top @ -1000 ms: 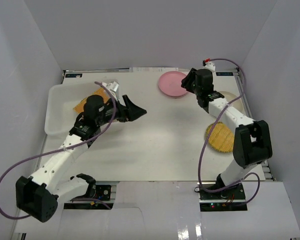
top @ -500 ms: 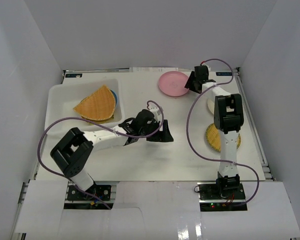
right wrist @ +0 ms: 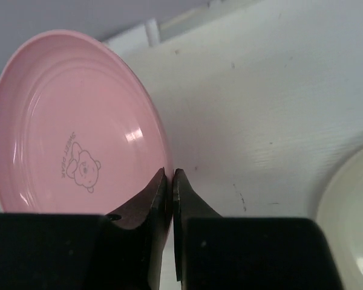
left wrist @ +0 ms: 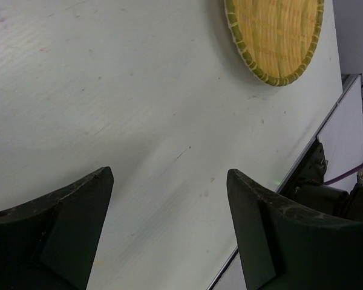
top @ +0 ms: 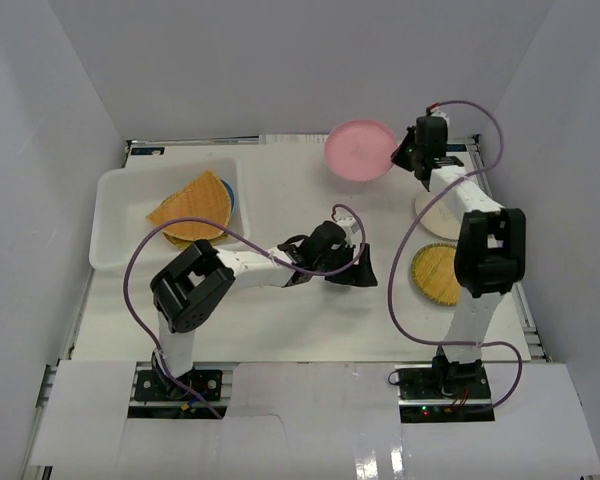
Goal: Place the plates into the plastic bin on the countertop
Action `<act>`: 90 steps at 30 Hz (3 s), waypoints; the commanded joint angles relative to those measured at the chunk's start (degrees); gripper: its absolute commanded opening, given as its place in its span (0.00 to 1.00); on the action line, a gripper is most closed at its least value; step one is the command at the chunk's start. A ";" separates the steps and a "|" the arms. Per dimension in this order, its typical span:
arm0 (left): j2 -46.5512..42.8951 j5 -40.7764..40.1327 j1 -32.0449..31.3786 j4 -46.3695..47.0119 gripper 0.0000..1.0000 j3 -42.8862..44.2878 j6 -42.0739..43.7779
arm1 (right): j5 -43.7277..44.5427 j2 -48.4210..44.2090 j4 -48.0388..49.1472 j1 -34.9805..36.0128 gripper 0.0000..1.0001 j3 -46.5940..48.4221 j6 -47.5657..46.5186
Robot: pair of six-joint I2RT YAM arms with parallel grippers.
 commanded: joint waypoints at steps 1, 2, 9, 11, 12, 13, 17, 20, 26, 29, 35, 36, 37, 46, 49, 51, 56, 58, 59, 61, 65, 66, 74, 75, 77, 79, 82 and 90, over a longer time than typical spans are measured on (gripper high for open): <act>2.64 0.30 -2.64 3.87 0.86 4.28 0.29 | -1.28 -18.02 6.47 -3.34 0.08 -2.16 -0.04; 4.73 0.39 -3.08 5.44 0.86 5.76 -0.06 | -1.72 -20.51 6.47 -3.78 0.08 -5.22 0.23; 16.50 -4.00 -5.54 7.75 0.85 15.59 -5.51 | -6.45 -40.29 6.47 -6.86 0.08 -20.25 2.34; 19.33 -6.37 -6.33 5.21 0.84 19.21 -6.39 | -7.87 -45.04 6.47 -6.87 0.08 -22.72 2.60; 20.65 -6.73 -6.60 4.76 0.82 22.44 -7.00 | -8.40 -46.45 6.47 -6.95 0.08 -23.87 2.69; 23.19 -6.73 -6.86 4.67 0.81 23.70 -7.79 | -8.84 -48.72 6.39 -6.87 0.08 -25.53 3.04; 28.39 -8.48 -7.21 3.97 0.69 27.92 -11.84 | -11.12 -52.43 6.21 -6.86 0.08 -28.80 4.27; 31.55 -10.94 -7.30 4.23 0.52 29.68 -15.26 | -12.97 -54.28 6.65 -6.87 0.08 -30.90 5.24; 32.01 -12.18 -7.30 7.20 0.00 26.46 -18.97 | -14.02 -57.62 6.47 -6.95 0.08 -32.84 6.12; 25.96 -14.90 -7.13 10.37 0.00 17.51 -18.17 | -14.64 -58.50 6.39 -6.86 0.08 -32.84 6.55; 2.60 -13.85 -6.95 12.66 0.00 -3.24 -12.56 | -16.48 -59.56 5.86 -6.78 0.08 -30.74 7.61; -6.66 -14.37 -6.34 12.49 0.00 -10.76 -12.55 | -16.66 -59.47 5.77 -6.69 0.08 -29.26 7.70; -11.72 -15.07 -5.73 12.14 0.00 -14.31 -12.63 | -17.10 -59.38 5.77 -6.69 0.08 -28.46 7.87; -57.81 -23.06 10.07 -13.37 0.00 -19.31 -10.02 | -20.70 -56.84 9.28 -5.99 0.08 -20.46 13.58; -59.75 -29.48 16.57 -21.50 0.00 -13.14 -5.89 | -21.49 -54.82 10.34 -4.24 0.08 -18.52 14.99; -60.63 -32.65 22.54 -22.14 0.00 -12.51 -4.38 | -20.28 -53.06 10.43 -0.91 0.08 -17.29 14.56; -55.90 -28.98 37.41 -23.28 0.00 -10.31 -1.74 | -14.47 -46.57 8.50 11.56 0.08 -12.91 10.08; -52.91 -22.49 46.54 -22.76 0.00 -12.31 -2.96 | -13.07 -44.28 8.32 14.48 0.08 -11.49 8.76; -52.29 -19.59 49.62 -21.71 0.00 -13.63 -3.58 | -12.19 -41.74 8.32 17.45 0.08 -9.83 8.15; -51.41 -15.09 57.80 -17.76 0.00 -16.36 -4.72 | -10.25 -38.66 7.10 20.28 0.08 -7.19 5.96; -45.71 -10.95 63.70 -14.23 0.00 -19.09 -6.31 | -10.16 -26.46 5.25 27.91 0.08 1.41 3.93; -44.13 -11.21 63.89 -14.23 0.00 -19.09 -6.31 | -8.33 -24.42 5.16 29.42 0.08 4.91 3.22; -44.43 -10.67 64.42 -16.95 0.85 -19.18 -3.94 | -3.04 0.70 -1.87 35.85 0.08 26.03 0.05; -46.55 -11.73 64.42 -17.04 0.94 -19.53 -3.85 | -2.95 2.13 -1.96 36.02 0.08 26.65 0.49; -51.90 -16.97 64.41 -17.65 0.98 -19.28 -3.15 | -2.60 5.11 -0.56 36.73 0.08 27.18 1.46; -54.56 -20.16 64.42 -19.14 0.98 -17.87 -3.05 | -2.34 7.75 0.05 37.08 0.08 28.06 2.51; -59.05 -24.21 64.42 -20.20 0.98 -17.16 -3.41 | -1.46 11.53 -1.25 37.69 0.08 31.31 2.60; -57.83 -24.52 62.58 -19.77 0.98 -12.42 1.16 | 1.44 18.66 -2.84 41.03 0.08 37.36 0.94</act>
